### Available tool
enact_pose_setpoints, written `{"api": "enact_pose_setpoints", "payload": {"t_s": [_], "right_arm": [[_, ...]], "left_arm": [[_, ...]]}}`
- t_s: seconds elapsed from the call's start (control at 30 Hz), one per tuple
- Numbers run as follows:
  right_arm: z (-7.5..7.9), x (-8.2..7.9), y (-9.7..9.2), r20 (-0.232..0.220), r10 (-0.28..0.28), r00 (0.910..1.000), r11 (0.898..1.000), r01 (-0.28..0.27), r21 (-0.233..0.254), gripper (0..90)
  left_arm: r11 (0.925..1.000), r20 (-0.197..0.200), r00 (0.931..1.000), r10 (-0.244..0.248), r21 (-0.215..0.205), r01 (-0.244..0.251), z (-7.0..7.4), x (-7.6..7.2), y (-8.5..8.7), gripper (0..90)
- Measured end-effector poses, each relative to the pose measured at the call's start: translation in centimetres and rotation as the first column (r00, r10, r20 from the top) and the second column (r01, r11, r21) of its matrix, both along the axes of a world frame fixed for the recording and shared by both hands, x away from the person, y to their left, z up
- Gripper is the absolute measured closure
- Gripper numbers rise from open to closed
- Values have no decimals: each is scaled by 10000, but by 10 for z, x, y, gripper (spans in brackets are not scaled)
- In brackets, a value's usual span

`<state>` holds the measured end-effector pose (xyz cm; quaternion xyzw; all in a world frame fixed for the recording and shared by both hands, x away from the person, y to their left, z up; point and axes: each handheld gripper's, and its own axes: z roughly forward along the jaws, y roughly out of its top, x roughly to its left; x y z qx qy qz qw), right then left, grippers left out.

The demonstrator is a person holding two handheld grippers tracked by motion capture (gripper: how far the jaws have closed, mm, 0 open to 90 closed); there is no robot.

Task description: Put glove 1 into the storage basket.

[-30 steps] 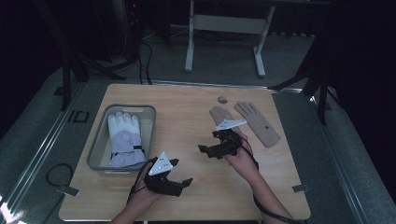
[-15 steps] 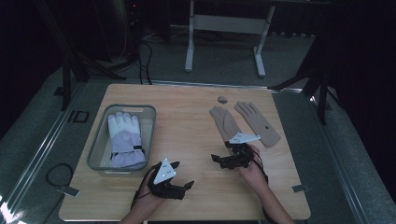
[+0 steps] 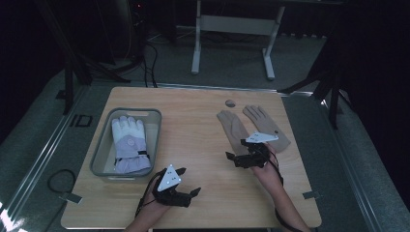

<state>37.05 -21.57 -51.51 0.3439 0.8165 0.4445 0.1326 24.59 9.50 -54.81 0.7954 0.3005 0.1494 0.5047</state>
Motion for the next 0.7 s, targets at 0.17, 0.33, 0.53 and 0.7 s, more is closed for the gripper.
{"api": "enact_pose_setpoints", "payload": {"t_s": [0.17,0.33,0.53,0.7], "right_arm": [[2,15,-1,53,-318,9995,9995,318,50,138],[3,36,-6,236,-1216,9923,9925,1219,-102,322],[-1,59,-8,197,-1654,9860,9853,1660,-410,405],[-8,77,-7,-83,-1845,9828,9807,1835,-679,411]], "left_arm": [[10000,-58,9999,-88,23,88,-1,-1,-1,141],[10000,-35,10000,-40,-24,39,-2,-1,-2,140],[9999,-77,10000,-21,-135,20,-2,1,0,140],[9997,-100,9999,-64,-225,61,-4,3,2,140]]}}
